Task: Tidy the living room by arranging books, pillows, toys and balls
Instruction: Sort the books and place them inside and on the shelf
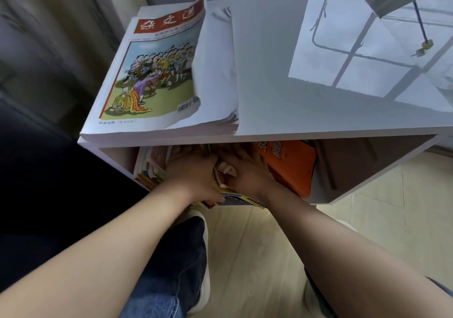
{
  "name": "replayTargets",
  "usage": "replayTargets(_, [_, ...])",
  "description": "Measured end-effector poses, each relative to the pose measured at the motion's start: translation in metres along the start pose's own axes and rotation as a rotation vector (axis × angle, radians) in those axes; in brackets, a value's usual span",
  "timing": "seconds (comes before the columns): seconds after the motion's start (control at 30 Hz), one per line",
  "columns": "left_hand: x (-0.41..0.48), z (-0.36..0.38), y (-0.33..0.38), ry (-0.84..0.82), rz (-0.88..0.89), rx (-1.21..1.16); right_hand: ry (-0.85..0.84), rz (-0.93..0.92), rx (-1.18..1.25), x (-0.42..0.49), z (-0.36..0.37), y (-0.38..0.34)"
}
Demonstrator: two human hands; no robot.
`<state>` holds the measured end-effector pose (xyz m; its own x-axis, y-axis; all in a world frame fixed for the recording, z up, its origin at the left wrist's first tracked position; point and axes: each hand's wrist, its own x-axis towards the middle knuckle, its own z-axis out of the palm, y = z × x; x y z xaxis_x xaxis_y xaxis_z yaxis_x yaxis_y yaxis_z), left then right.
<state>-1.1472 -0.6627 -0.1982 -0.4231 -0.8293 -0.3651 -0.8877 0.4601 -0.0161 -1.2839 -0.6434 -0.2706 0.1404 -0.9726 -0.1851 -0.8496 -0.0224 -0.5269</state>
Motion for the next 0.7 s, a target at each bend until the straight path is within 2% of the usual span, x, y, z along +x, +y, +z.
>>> replayTargets(0.07, [0.000,0.002,0.000,0.033,0.003,0.024,-0.028,0.017,-0.039,0.001,-0.005,-0.006])
replayTargets(0.27, [0.001,0.009,-0.003,0.238,0.001,0.111,0.114,-0.074,0.033,-0.007,-0.002,-0.009])
replayTargets(0.33, [0.000,0.010,-0.001,0.279,-0.018,0.121,0.114,-0.066,0.034,-0.011,-0.005,-0.011])
replayTargets(0.5, [-0.008,0.013,0.005,0.267,-0.045,0.127,0.111,-0.053,0.047,-0.023,0.000,-0.010])
replayTargets(0.63, [-0.023,0.012,0.003,0.110,0.009,0.198,-0.003,0.034,0.051,-0.041,-0.010,-0.013])
replayTargets(0.7, [-0.036,0.004,0.004,0.061,-0.014,0.140,-0.028,0.090,0.044,-0.055,-0.021,-0.020])
